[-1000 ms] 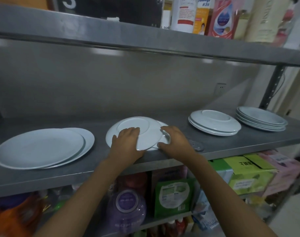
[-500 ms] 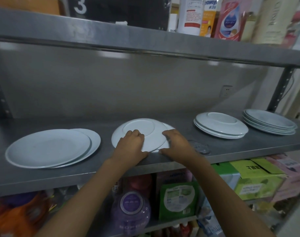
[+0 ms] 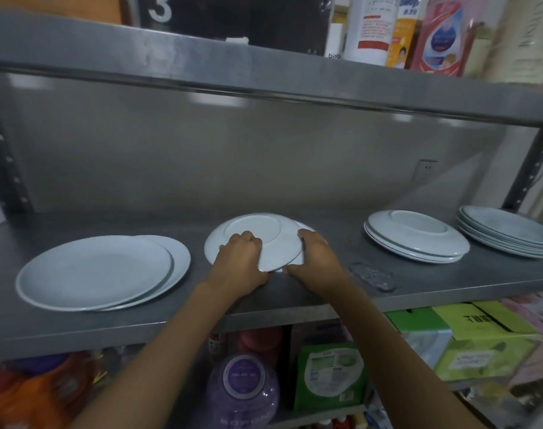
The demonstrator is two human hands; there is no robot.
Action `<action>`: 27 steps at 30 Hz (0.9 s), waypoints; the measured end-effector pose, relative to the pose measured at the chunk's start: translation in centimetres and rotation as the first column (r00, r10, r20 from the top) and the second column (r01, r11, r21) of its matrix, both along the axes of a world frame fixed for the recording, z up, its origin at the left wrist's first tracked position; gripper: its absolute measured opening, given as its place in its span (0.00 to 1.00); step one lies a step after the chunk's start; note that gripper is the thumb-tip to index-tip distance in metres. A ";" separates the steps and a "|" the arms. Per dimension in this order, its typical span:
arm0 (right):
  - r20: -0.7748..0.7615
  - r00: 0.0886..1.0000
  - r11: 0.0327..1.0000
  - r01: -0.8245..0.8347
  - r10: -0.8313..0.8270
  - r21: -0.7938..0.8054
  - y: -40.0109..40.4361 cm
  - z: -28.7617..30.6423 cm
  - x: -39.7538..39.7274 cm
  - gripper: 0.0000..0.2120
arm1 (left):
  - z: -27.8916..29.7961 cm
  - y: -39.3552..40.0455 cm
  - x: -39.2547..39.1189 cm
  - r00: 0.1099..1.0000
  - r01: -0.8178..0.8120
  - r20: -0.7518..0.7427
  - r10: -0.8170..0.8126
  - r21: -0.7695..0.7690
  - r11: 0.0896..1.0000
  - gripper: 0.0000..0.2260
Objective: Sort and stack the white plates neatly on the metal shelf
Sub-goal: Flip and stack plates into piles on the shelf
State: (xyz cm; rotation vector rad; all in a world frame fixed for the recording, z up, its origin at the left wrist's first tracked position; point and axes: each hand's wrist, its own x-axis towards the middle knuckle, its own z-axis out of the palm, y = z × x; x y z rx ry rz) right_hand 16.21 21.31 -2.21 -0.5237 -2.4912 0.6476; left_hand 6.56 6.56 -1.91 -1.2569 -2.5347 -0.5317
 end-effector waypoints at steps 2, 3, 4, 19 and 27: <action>-0.022 1.000 1.000 0.004 -0.004 -0.028 0.0 0.0 -0.6 0.36 | 0.1 0.2 -0.5 1.000 -0.007 0.003 0.007 0.010 1.000 0.13; -0.017 1.000 0.999 0.009 -0.009 -0.042 0.1 0.0 -0.8 0.37 | 0.3 0.3 -0.8 1.000 -0.010 0.011 0.010 0.012 1.000 0.13; -0.014 1.000 0.998 0.011 -0.012 -0.055 0.2 0.0 -1.0 0.38 | 0.4 0.4 -1.0 1.000 -0.015 0.020 0.015 0.011 1.000 0.13; -0.130 0.965 0.873 0.142 -0.227 -0.466 1.4 1.6 -3.2 0.15 | -0.5 0.0 -1.9 1.000 -0.027 0.001 0.027 0.020 0.999 0.14; -0.066 0.967 0.533 0.078 -0.247 -0.843 0.3 3.5 -3.0 0.09 | -0.2 -0.9 -1.3 0.999 -0.023 -0.030 0.025 0.044 0.999 0.19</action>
